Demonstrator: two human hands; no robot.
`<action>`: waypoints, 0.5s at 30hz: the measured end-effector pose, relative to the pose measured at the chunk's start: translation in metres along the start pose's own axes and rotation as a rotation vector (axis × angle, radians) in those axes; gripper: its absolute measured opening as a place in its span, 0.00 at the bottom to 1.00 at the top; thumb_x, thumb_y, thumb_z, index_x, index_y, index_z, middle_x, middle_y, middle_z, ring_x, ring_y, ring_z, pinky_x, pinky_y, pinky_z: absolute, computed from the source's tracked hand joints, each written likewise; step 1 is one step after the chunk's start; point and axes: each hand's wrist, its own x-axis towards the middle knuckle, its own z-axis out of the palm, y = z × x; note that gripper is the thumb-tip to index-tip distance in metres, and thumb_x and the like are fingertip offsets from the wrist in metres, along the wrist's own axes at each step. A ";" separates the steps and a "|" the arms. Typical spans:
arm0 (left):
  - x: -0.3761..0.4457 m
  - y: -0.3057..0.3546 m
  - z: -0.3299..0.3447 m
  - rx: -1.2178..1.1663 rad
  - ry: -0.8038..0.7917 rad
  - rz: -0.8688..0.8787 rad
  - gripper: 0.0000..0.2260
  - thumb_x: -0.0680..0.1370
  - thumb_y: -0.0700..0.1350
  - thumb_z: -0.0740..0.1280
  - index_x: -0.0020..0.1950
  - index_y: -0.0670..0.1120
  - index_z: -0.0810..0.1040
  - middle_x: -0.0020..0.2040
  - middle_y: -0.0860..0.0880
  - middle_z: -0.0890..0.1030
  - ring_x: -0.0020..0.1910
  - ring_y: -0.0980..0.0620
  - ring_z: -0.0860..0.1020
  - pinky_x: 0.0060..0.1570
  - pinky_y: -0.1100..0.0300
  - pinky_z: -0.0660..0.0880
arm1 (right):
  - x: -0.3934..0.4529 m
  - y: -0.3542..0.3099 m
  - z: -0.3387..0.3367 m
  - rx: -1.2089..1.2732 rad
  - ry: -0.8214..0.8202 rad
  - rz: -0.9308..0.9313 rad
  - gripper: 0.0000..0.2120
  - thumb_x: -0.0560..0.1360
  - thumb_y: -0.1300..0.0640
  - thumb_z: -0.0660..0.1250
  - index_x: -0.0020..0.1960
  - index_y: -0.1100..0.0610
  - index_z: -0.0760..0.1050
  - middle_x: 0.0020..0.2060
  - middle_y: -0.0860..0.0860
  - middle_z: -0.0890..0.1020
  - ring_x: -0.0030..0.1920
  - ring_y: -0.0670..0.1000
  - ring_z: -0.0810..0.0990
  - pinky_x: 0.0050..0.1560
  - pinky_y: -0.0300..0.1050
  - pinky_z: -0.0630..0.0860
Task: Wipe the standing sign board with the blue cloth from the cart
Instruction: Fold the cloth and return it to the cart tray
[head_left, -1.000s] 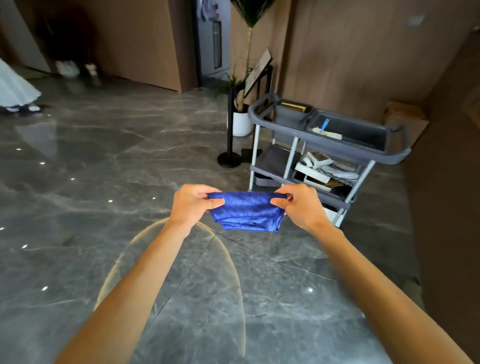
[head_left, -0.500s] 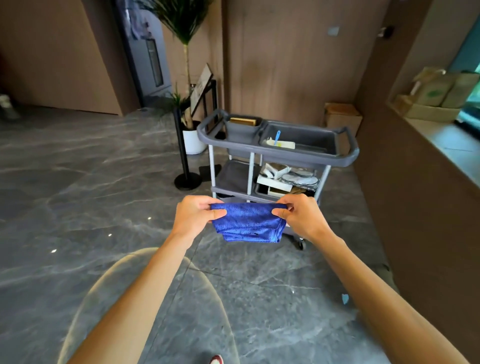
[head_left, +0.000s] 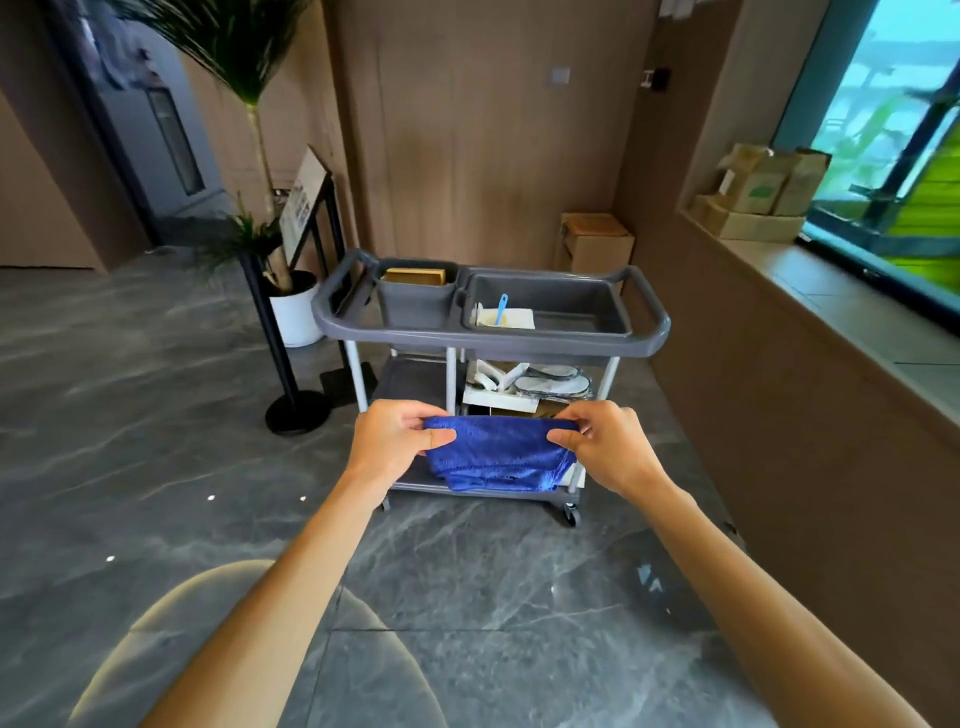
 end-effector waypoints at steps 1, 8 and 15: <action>0.010 -0.002 0.002 -0.007 -0.015 -0.006 0.10 0.70 0.34 0.78 0.48 0.44 0.87 0.36 0.52 0.87 0.35 0.56 0.84 0.34 0.68 0.78 | 0.007 0.002 0.000 0.001 0.008 0.013 0.04 0.76 0.54 0.73 0.46 0.54 0.84 0.41 0.52 0.85 0.45 0.53 0.81 0.49 0.52 0.79; 0.087 -0.013 0.031 -0.050 -0.088 -0.028 0.10 0.70 0.33 0.78 0.48 0.44 0.87 0.41 0.44 0.88 0.42 0.48 0.87 0.41 0.60 0.83 | 0.063 0.029 0.001 -0.007 0.037 0.082 0.03 0.76 0.55 0.73 0.47 0.53 0.85 0.40 0.51 0.86 0.45 0.51 0.82 0.48 0.50 0.80; 0.180 -0.013 0.069 -0.043 -0.107 -0.009 0.10 0.70 0.34 0.78 0.48 0.46 0.88 0.40 0.50 0.88 0.41 0.52 0.87 0.41 0.60 0.82 | 0.153 0.068 -0.004 -0.041 0.077 0.057 0.05 0.76 0.55 0.73 0.50 0.56 0.85 0.41 0.53 0.86 0.45 0.53 0.82 0.47 0.46 0.79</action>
